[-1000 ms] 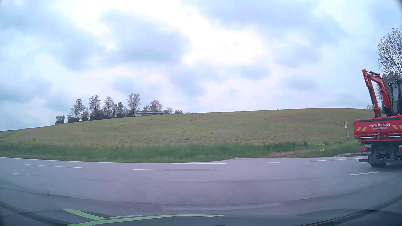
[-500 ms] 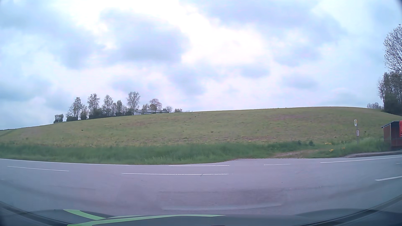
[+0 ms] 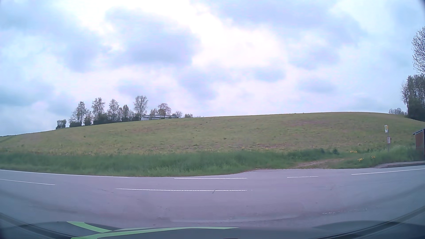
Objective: Follow the waypoints while adhering to traffic rules and regulations
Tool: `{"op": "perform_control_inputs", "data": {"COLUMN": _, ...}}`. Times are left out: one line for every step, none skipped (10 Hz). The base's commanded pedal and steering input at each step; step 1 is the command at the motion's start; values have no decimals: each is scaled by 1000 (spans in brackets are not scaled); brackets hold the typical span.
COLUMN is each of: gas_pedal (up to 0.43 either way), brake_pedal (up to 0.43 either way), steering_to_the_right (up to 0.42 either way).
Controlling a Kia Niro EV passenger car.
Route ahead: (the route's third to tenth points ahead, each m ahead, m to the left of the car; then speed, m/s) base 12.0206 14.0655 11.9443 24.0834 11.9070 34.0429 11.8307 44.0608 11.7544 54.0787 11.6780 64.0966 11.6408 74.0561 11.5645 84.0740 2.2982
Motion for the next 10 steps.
{"op": "perform_control_inputs", "data": {"gas_pedal": 0, "brake_pedal": 232, "steering_to_the_right": -6}}
{"op": "perform_control_inputs", "data": {"gas_pedal": 0, "brake_pedal": 232, "steering_to_the_right": -6}}
{"op": "perform_control_inputs", "data": {"gas_pedal": 0, "brake_pedal": 232, "steering_to_the_right": -6}}
{"op": "perform_control_inputs", "data": {"gas_pedal": 0, "brake_pedal": 232, "steering_to_the_right": -6}}
{"op": "perform_control_inputs", "data": {"gas_pedal": 0, "brake_pedal": 232, "steering_to_the_right": -7}}
{"op": "perform_control_inputs", "data": {"gas_pedal": 0, "brake_pedal": 232, "steering_to_the_right": -6}}
{"op": "perform_control_inputs", "data": {"gas_pedal": 0, "brake_pedal": 238, "steering_to_the_right": -6}}
{"op": "perform_control_inputs", "data": {"gas_pedal": 0, "brake_pedal": 238, "steering_to_the_right": -6}}
{"op": "perform_control_inputs", "data": {"gas_pedal": 0, "brake_pedal": 244, "steering_to_the_right": -6}}
{"op": "perform_control_inputs", "data": {"gas_pedal": 0, "brake_pedal": 244, "steering_to_the_right": -6}}
